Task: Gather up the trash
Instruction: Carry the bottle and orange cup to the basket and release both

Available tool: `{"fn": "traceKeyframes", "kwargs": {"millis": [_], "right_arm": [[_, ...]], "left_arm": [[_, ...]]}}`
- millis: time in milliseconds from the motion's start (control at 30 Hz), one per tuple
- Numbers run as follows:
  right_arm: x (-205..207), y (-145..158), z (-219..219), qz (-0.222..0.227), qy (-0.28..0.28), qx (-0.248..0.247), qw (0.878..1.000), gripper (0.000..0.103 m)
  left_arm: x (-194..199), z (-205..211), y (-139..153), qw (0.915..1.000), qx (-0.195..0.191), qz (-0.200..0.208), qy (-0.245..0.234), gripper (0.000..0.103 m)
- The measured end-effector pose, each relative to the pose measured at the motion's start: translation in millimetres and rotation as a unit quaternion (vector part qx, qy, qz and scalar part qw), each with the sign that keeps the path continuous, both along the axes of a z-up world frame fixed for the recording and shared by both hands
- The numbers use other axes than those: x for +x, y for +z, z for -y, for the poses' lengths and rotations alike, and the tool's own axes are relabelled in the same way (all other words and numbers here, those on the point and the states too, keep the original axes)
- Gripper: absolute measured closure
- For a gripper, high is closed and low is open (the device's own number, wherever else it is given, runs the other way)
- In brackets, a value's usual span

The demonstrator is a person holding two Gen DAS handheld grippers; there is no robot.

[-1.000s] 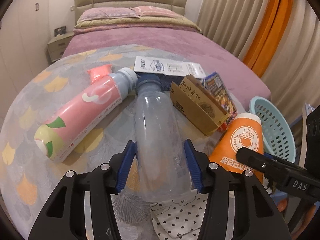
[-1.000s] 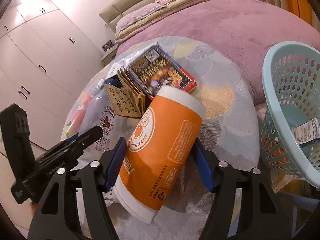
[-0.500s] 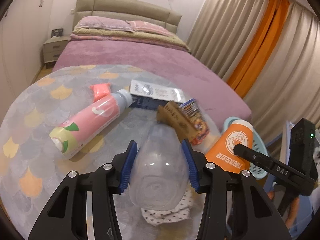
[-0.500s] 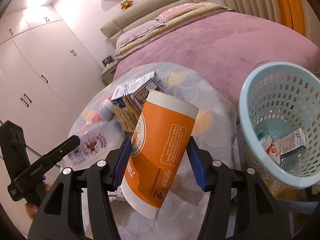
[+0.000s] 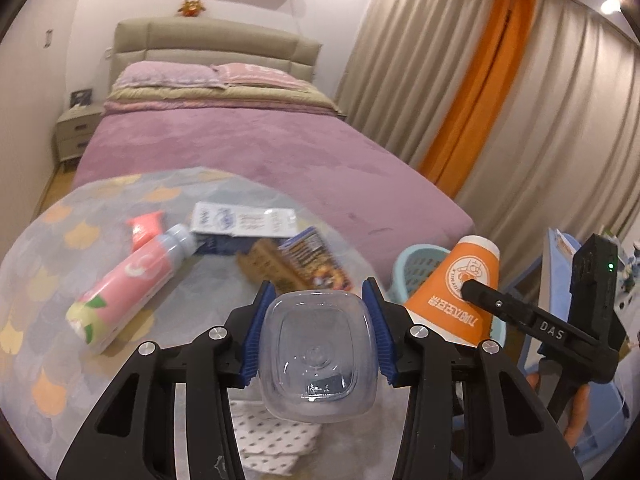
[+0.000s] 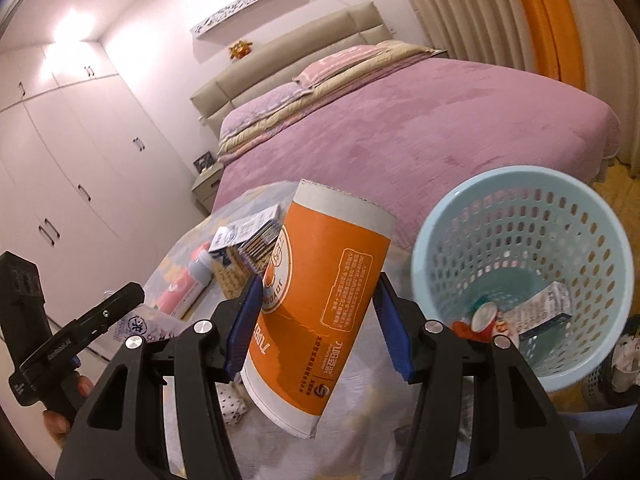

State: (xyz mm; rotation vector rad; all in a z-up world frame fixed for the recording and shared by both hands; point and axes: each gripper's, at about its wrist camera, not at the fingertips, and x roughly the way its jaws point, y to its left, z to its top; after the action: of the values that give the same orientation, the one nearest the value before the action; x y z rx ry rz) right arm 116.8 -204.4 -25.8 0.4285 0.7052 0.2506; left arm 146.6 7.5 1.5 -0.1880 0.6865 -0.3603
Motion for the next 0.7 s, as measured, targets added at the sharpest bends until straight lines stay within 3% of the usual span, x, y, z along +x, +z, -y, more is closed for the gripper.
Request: {"fn": "traceKeyframes", "kwargs": {"millis": [300,433,700], "right_arm": [[-6.3,3.1,55.8,0.007,-0.059,0.005,0.998,0.05],[-10.9,3.1,86.0,0.009,-0.111,-0.018,0.994,0.05],[-15.5,-14.0,131.2,-0.01,-0.181,-0.041,0.982,0.05]], "left_arm": [[18.0,67.2,23.8,0.998,0.018,0.022,-0.057,0.06],[30.0,103.7,27.4,0.9964,0.02,0.021,-0.079,0.06],[62.6,176.9,8.1,0.9929,0.019,0.0,-0.117,0.06]]}}
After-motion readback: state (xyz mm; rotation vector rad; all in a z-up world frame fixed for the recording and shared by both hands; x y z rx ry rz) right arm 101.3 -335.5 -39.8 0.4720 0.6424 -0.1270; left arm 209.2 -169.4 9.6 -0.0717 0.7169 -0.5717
